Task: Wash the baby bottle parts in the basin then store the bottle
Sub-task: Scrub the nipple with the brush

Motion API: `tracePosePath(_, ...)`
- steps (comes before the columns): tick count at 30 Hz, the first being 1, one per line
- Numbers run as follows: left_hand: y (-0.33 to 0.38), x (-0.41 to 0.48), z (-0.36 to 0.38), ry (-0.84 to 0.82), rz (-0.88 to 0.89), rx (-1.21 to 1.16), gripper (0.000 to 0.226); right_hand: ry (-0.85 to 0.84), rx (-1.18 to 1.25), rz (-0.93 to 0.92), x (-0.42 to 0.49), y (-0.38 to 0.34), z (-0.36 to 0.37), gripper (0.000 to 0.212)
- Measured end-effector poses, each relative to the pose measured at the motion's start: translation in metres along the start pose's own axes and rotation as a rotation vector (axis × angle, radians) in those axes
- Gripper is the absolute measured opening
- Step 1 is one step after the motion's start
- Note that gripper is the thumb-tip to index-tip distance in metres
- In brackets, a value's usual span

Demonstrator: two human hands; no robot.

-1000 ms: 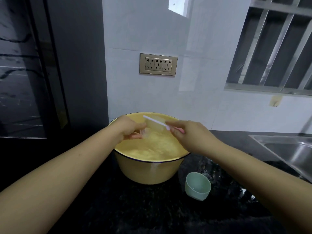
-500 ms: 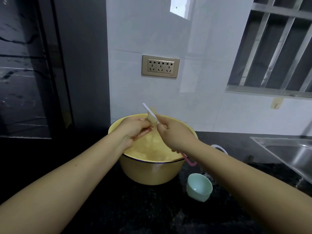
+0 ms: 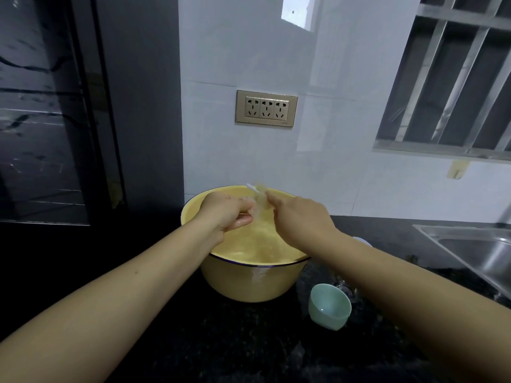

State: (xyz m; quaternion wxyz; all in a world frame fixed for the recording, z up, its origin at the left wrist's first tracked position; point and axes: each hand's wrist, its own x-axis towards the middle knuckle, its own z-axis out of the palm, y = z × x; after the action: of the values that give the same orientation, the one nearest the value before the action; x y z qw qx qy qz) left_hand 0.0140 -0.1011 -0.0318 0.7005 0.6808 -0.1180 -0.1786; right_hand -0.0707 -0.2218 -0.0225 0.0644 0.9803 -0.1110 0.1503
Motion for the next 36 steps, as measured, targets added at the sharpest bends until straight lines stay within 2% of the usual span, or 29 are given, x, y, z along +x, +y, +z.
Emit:
tracePosePath(5,0.009,0.001,-0.011,0.075,0.021,0.017,0.020,-0.150,-0.044,0.031,-0.001,0.016,0.001,0.060)
tracePosePath(8,0.011,0.002,-0.014,0.095,0.020,0.012,0.014,-0.259,-0.091,0.012,0.004,0.016,0.003,0.046)
tracePosePath(11,0.010,-0.003,-0.014,0.085,-0.012,-0.044,0.003,-0.435,-0.182,-0.017,0.014,0.010,0.008,0.043)
tracePosePath(13,0.011,-0.007,-0.013,0.074,-0.038,-0.094,0.011,-0.541,-0.204,-0.033,0.019,0.006,0.010,0.045)
tracePosePath(15,0.013,-0.010,-0.012,0.066,-0.070,-0.157,0.018,-0.574,-0.179,-0.019,0.022,0.006,0.011,0.045)
tracePosePath(18,0.015,-0.011,-0.012,0.072,-0.116,-0.262,0.019,-0.475,0.016,0.055,0.014,0.008,0.003,0.035)
tracePosePath(20,0.016,-0.011,-0.012,0.076,-0.154,-0.321,0.015,-0.348,0.211,0.112,0.005,0.009,-0.005,0.037)
tracePosePath(24,0.016,-0.014,-0.006,0.031,-0.186,-0.458,0.023,-0.103,0.643,0.258,-0.009,0.005,-0.012,0.034)
tracePosePath(27,0.014,-0.014,0.000,0.008,-0.175,-0.512,0.021,-0.039,0.902,0.310,-0.015,-0.007,-0.015,0.037)
tracePosePath(31,0.009,-0.013,0.012,0.011,-0.151,-0.532,0.022,-0.098,1.014,0.285,-0.021,-0.024,-0.020,0.040)
tracePosePath(36,0.006,-0.019,0.018,0.054,-0.111,-0.437,0.017,-0.159,0.909,0.249,-0.018,-0.034,-0.018,0.043)
